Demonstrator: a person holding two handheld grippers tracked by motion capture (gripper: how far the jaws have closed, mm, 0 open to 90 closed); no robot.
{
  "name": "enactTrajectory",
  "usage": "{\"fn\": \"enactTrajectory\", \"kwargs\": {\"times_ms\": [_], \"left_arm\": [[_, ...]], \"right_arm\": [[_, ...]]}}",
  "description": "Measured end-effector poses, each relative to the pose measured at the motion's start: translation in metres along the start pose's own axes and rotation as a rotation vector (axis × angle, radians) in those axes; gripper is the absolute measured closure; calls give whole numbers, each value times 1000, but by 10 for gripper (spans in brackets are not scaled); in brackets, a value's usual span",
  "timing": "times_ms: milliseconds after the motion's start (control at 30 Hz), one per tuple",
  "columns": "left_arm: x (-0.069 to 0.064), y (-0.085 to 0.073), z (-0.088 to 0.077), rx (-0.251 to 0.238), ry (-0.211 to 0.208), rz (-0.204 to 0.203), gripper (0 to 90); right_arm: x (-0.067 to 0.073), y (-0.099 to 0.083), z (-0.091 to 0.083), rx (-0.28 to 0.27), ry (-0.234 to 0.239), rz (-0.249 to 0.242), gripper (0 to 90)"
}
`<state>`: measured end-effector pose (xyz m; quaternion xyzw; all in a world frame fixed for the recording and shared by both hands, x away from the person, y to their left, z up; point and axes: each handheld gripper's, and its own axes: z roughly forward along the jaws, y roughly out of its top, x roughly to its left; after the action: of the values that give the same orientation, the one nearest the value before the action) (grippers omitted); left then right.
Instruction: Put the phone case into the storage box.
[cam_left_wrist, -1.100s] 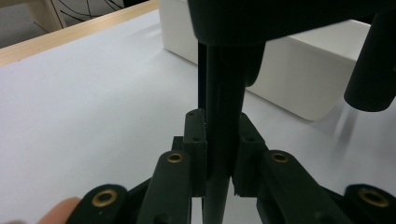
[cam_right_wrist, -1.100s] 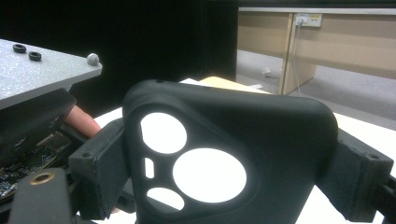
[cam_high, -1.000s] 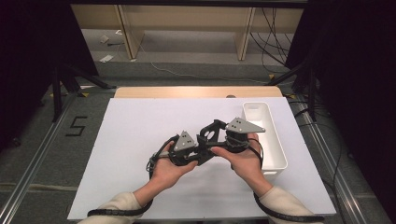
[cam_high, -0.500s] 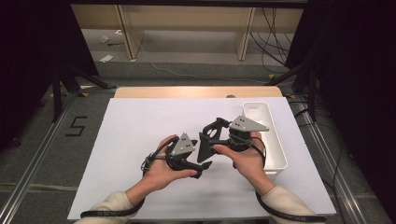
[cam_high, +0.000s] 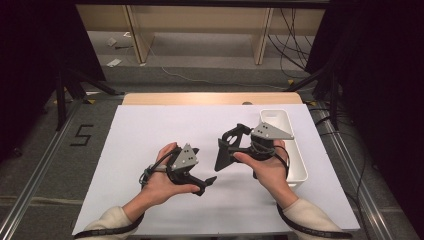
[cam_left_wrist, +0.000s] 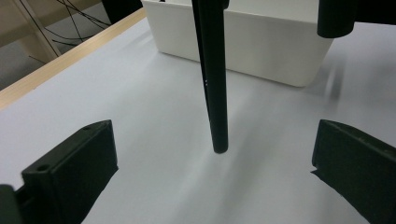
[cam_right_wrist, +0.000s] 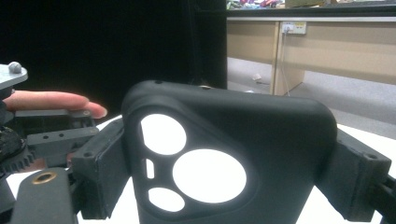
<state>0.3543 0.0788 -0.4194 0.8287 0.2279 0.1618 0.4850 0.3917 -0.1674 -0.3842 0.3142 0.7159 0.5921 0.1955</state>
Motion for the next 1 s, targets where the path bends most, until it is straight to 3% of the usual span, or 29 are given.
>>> {"fn": "enactTrajectory", "kwargs": {"times_ms": [333,467,1000], "left_arm": [[5,-9,-14,-11,5,-14,0],[7,-14,-20,-2,15,-1,0],[22,-38,-45,25,48,-9,0]], "right_arm": [[-5,2,-5,-8,-15,7,155],[-7,3,-6,-13,-16,15,155],[-16,11,-14,-36,-46,19,155]]}}
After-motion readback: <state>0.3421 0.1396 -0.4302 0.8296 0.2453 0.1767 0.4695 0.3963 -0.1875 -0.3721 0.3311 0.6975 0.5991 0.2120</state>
